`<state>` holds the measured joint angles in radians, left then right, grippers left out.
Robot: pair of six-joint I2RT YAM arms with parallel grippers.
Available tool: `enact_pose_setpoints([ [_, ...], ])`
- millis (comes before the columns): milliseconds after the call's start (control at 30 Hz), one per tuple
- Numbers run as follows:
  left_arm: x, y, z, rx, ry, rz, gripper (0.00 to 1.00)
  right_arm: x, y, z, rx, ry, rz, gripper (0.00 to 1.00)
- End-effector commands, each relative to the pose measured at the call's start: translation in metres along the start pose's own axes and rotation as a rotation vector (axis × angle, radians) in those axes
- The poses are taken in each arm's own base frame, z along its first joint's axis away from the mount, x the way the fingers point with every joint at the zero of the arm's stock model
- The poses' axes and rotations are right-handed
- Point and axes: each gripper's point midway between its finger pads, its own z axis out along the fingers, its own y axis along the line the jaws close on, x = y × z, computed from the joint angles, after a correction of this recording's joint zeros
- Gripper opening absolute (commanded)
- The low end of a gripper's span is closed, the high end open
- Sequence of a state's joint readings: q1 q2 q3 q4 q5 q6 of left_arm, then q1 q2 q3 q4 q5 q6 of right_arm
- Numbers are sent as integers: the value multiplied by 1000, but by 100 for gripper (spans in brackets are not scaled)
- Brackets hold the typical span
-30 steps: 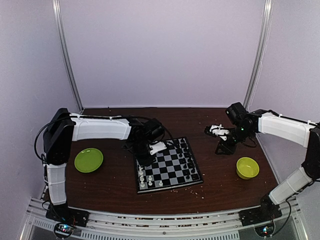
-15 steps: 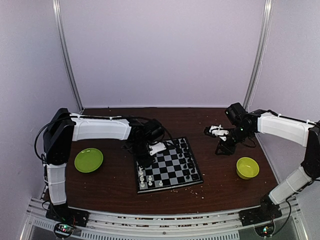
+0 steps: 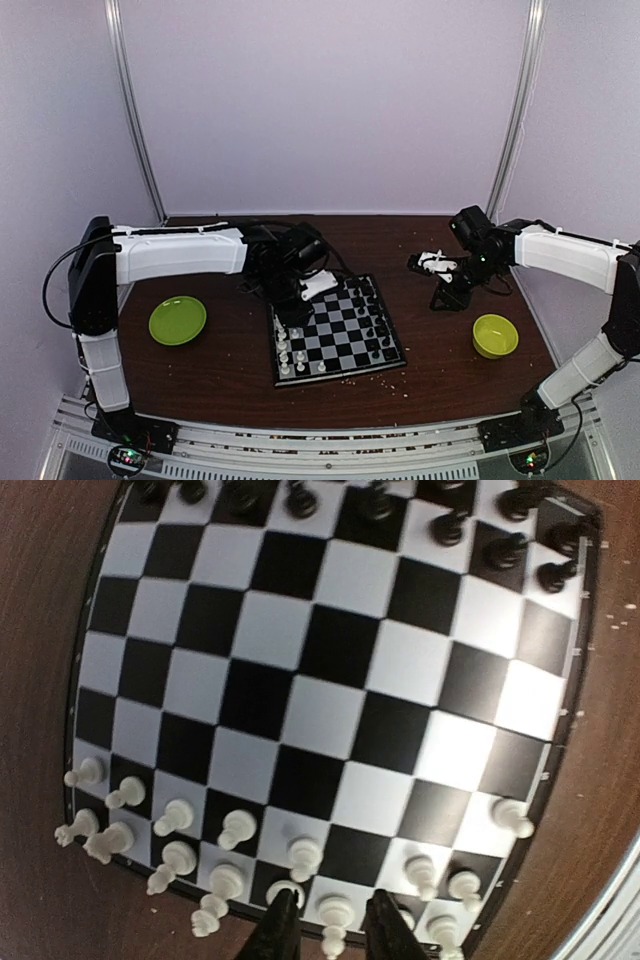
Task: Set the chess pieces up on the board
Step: Place the pawn on e2, then pick up the pawn from the chessboard.
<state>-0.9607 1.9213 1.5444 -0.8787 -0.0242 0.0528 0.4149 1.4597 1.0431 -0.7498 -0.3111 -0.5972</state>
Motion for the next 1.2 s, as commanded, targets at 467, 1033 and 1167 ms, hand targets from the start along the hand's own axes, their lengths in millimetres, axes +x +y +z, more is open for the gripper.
enact_pose_setpoints([
  [467,-10,-100,19,238,-46,238,27,-5,-3,-1,15,10,-12,36],
  [1033,-3,-88,42,164,13,246,27,-4,-2,0,13,19,-15,36],
  [1167,-3,-88,44,162,16,250,24,-3,-2,0,13,20,-15,36],
])
